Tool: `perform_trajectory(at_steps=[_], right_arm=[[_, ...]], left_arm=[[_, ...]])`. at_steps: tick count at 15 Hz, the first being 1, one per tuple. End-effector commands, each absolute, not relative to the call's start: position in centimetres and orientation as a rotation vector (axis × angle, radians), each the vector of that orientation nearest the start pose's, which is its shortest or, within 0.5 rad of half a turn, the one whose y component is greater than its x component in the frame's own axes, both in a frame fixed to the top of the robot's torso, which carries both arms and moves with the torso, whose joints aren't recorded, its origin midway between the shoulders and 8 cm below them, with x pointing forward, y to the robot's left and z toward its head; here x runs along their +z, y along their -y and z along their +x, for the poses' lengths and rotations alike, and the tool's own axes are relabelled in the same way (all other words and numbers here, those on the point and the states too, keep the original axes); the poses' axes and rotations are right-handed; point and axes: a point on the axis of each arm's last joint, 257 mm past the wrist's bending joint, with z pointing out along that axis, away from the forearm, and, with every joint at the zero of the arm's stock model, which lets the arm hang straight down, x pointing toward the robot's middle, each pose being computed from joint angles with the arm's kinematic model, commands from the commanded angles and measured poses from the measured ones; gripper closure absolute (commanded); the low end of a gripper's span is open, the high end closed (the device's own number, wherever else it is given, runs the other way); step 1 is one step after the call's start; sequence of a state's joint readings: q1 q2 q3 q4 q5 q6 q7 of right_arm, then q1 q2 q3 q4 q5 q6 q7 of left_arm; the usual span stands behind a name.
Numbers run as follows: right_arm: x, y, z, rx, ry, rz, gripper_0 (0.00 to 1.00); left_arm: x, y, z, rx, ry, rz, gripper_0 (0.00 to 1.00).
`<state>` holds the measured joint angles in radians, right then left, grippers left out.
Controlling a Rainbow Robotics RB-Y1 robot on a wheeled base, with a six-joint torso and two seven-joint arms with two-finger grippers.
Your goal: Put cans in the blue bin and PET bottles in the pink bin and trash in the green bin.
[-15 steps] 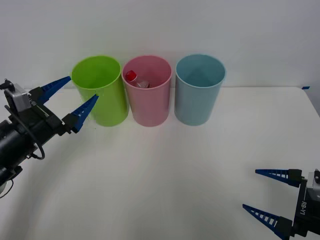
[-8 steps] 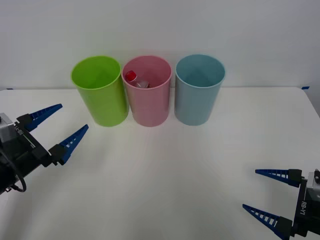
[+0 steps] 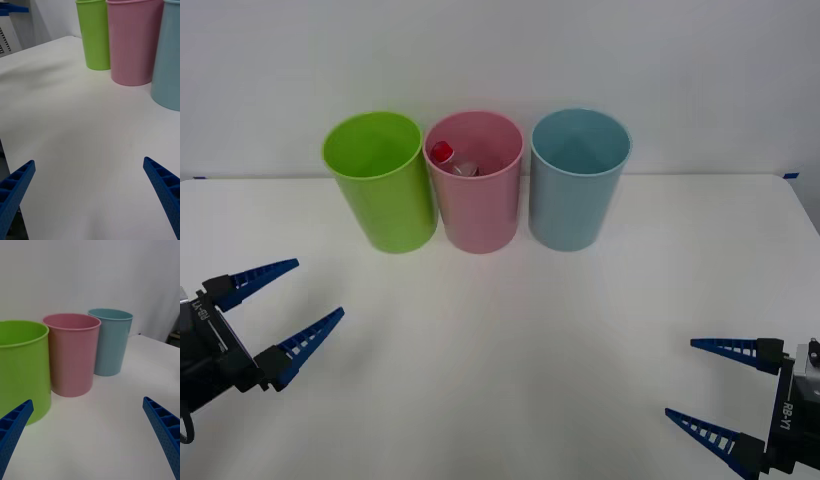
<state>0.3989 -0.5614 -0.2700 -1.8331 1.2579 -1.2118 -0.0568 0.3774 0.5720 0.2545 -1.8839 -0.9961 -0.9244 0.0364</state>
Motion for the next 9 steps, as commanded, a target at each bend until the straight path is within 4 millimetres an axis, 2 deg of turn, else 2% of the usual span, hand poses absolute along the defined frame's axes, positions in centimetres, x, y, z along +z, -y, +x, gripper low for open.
perform_trajectory(at_steps=[1, 5, 9], right_arm=[[-24.4, 23.9, 30.6, 0.631, -1.673, -0.955, 0.00], [-24.4, 23.9, 30.6, 0.631, -1.673, -0.955, 0.00], [-24.4, 23.9, 30.6, 0.631, -1.673, -0.955, 0.00]], left_arm=[[-17.4, -26.2, 34.6, -0.605, -1.566, 0.661, 0.00], [-18.6, -27.0, 32.8, -0.613, -1.611, 0.670, 0.00], [-19.6, -28.0, 31.7, -0.535, -1.620, 0.756, 0.00]])
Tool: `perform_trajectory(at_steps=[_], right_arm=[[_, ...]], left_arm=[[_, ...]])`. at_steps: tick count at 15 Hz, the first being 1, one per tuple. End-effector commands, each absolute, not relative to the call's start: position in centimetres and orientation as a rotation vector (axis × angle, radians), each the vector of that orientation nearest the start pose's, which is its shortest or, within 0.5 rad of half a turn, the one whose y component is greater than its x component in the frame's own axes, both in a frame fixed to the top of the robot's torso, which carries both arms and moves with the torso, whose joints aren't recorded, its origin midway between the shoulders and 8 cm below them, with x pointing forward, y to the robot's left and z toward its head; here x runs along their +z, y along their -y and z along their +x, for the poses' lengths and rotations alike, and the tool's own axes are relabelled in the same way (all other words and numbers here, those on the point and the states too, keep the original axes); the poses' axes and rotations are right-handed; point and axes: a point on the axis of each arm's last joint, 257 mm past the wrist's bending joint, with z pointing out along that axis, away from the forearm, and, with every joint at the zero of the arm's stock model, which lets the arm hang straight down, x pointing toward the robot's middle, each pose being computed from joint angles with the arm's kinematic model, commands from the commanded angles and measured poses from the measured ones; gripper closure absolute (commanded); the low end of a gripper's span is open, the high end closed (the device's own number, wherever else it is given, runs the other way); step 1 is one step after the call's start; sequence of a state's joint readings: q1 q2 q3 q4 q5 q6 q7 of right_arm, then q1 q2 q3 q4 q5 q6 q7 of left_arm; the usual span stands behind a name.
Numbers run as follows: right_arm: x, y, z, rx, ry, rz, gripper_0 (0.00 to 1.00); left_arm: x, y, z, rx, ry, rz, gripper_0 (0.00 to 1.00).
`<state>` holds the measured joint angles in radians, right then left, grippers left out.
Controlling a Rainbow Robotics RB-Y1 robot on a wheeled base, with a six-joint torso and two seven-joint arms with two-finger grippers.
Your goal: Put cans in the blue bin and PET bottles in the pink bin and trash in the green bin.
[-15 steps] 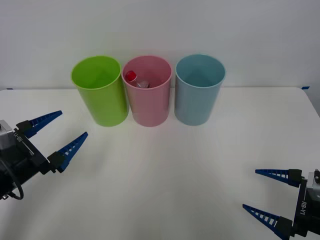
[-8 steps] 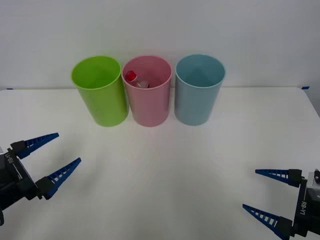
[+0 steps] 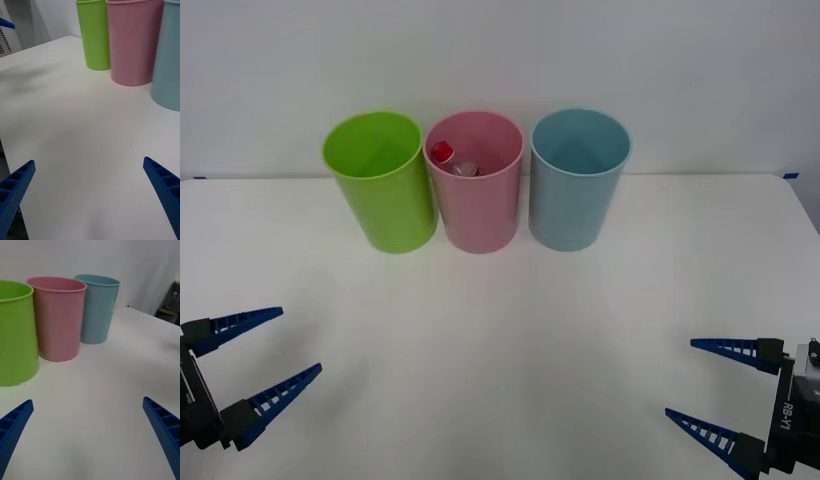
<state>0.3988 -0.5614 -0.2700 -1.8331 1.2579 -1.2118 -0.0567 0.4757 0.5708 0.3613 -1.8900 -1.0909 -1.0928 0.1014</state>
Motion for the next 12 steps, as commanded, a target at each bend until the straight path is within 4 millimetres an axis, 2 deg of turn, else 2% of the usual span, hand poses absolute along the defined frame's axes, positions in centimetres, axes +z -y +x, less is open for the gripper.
perform_trajectory(at_steps=[1, 5, 12], right_arm=[[-24.4, 23.9, 30.6, 0.631, -1.673, -0.955, 0.00], [-24.4, 23.9, 30.6, 0.631, -1.673, -0.955, 0.00], [-24.4, 23.9, 30.6, 0.631, -1.673, -0.955, 0.00]], left_arm=[[-19.8, -28.3, 31.5, -0.518, -1.623, 0.764, 0.00], [-20.8, -29.6, 30.9, -0.464, -1.655, 0.797, 0.00], [-22.2, -30.5, 29.3, -0.473, -1.715, 0.759, 0.00]])
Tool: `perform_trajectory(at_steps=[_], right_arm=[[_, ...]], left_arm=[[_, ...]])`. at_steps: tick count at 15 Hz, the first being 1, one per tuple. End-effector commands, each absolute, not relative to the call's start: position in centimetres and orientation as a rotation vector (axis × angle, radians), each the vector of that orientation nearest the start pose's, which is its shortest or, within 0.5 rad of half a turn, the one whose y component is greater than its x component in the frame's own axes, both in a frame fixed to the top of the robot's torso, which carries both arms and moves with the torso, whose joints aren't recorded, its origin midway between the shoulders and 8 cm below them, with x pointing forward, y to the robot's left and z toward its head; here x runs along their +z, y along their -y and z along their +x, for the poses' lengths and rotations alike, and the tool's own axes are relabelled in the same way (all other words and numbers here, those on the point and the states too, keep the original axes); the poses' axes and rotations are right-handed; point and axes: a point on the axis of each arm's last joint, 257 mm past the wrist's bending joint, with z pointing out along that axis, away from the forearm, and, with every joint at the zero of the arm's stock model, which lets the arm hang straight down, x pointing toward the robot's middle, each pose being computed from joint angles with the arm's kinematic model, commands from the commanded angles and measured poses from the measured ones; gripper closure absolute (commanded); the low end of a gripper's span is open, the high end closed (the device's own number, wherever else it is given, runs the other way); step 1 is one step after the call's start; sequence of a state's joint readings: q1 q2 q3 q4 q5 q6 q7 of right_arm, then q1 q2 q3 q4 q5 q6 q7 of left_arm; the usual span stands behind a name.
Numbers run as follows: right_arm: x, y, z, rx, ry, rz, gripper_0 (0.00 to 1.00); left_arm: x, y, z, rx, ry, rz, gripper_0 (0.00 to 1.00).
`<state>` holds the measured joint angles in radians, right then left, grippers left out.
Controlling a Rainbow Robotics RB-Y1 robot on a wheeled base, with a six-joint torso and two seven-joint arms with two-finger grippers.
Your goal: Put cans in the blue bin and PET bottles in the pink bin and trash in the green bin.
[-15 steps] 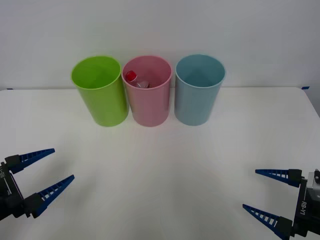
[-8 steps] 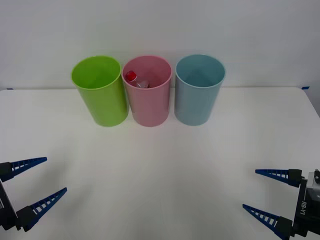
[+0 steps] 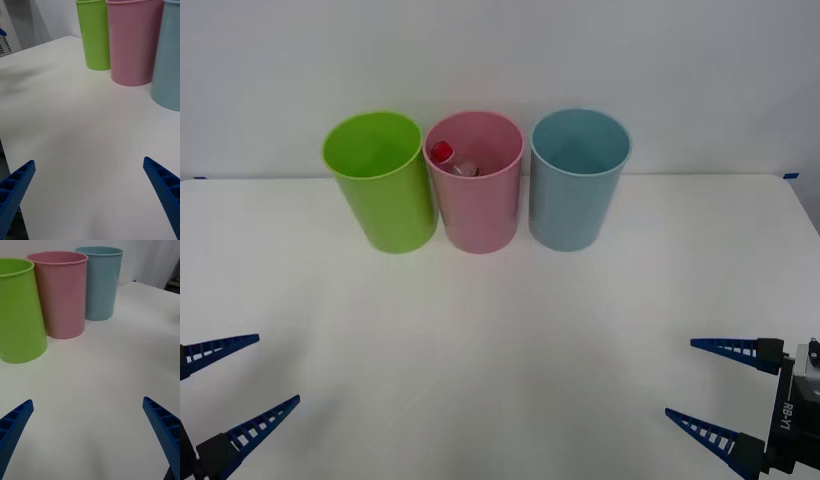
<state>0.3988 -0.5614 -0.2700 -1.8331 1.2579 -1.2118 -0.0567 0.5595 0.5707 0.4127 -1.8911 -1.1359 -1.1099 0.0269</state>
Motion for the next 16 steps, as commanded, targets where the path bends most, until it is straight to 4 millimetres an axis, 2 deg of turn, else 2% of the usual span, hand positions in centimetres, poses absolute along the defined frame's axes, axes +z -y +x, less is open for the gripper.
perform_trajectory(at_steps=[1, 11, 16], right_arm=[[-24.4, 23.9, 30.6, 0.631, -1.673, -0.955, 0.00], [-24.4, 23.9, 30.6, 0.631, -1.673, -0.955, 0.00], [-24.4, 23.9, 30.6, 0.631, -1.673, -0.955, 0.00]], left_arm=[[-22.2, -30.6, 29.2, -0.471, -1.719, 0.756, 0.00], [-22.5, -29.4, 27.7, -0.520, -1.736, 0.755, 0.00], [-22.5, -28.9, 27.7, -0.539, -1.732, 0.759, 0.00]])
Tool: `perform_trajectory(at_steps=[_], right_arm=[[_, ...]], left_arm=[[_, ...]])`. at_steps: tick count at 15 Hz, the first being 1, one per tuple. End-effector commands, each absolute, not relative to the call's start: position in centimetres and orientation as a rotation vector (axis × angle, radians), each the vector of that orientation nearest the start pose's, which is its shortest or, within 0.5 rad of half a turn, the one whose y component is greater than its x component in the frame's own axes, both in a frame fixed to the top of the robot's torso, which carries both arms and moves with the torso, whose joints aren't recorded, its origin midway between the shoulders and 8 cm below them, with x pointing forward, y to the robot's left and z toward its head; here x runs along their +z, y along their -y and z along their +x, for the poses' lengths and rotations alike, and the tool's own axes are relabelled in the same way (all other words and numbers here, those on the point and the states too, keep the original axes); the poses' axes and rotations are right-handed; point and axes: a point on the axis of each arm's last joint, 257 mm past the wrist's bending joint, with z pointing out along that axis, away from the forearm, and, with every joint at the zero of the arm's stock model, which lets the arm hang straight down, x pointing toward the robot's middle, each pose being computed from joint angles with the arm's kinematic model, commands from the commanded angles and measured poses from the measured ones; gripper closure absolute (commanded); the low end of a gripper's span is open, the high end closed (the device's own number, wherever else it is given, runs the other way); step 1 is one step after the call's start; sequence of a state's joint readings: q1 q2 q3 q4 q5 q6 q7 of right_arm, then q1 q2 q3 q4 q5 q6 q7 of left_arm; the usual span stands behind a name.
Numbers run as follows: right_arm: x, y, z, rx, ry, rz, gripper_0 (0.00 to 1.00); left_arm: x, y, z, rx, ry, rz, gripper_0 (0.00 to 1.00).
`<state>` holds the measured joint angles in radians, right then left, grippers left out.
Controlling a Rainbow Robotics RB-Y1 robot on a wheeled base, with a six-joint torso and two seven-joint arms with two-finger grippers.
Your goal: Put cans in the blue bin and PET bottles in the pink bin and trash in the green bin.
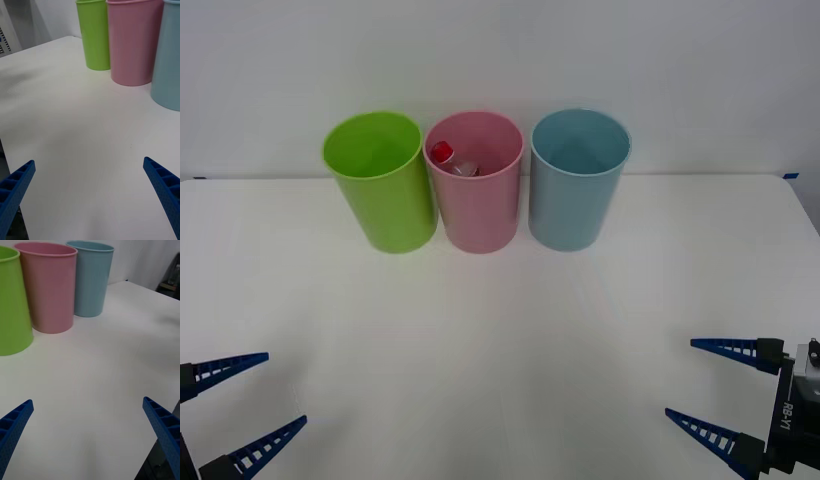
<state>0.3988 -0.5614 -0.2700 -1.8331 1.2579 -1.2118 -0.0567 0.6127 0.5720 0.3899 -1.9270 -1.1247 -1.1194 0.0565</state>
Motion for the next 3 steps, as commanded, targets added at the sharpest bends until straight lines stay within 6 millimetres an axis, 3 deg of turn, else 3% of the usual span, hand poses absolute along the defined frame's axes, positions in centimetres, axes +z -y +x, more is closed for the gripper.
perform_trajectory(at_steps=[1, 3], right_arm=[[-24.41, 23.90, 30.58, 0.631, -1.673, -0.955, 0.00], [-24.41, 23.90, 30.58, 0.631, -1.673, -0.955, 0.00]], left_arm=[[-22.46, -28.88, 27.73, -0.539, -1.732, 0.759, 0.00], [-22.46, -28.88, 27.73, -0.539, -1.732, 0.759, 0.00]])
